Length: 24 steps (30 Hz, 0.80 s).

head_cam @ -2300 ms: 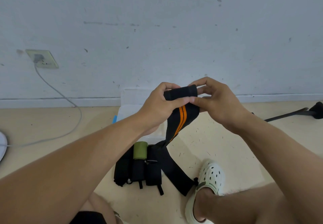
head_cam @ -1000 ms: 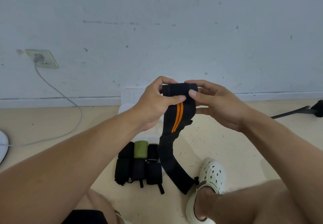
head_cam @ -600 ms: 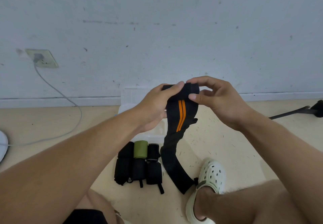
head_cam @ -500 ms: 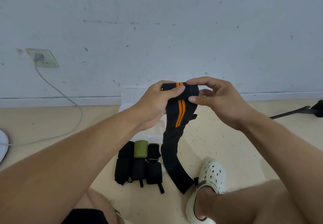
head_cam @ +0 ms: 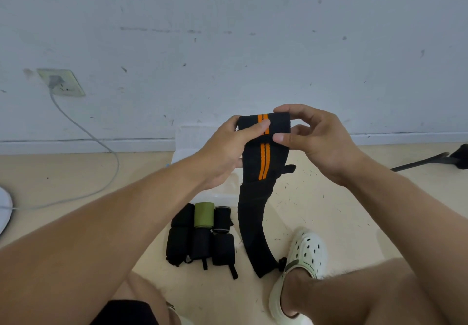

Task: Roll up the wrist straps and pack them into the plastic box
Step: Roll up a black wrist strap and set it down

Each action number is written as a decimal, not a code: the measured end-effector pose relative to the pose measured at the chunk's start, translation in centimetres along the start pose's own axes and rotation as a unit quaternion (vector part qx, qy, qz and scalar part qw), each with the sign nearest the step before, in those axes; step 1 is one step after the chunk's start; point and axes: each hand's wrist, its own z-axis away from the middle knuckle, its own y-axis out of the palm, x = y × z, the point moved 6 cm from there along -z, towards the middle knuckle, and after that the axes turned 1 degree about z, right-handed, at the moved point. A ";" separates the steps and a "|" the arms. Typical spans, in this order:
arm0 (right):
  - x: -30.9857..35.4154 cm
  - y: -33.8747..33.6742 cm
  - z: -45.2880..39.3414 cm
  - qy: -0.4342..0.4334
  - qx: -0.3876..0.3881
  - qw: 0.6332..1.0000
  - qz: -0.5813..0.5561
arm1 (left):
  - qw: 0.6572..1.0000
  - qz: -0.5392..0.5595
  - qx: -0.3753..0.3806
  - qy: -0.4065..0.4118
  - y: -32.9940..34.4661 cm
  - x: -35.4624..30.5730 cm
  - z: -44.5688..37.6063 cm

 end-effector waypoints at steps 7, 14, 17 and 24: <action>0.0 0.3 0.0 -0.019 0.001 1.000 0.021 | 0.999 0.003 0.003 -0.032 0.0 0.3 0.1; -0.9 1.5 0.3 0.064 0.083 0.994 -0.030 | 0.999 0.047 -0.022 0.017 -0.9 -0.5 -0.2; -1.4 1.7 0.2 0.099 0.094 0.990 -0.039 | 0.998 0.038 -0.021 0.035 -0.8 -0.7 -0.1; -0.5 1.0 0.1 0.050 0.048 0.997 -0.042 | 0.998 -0.025 -0.019 0.053 -0.9 -1.1 0.1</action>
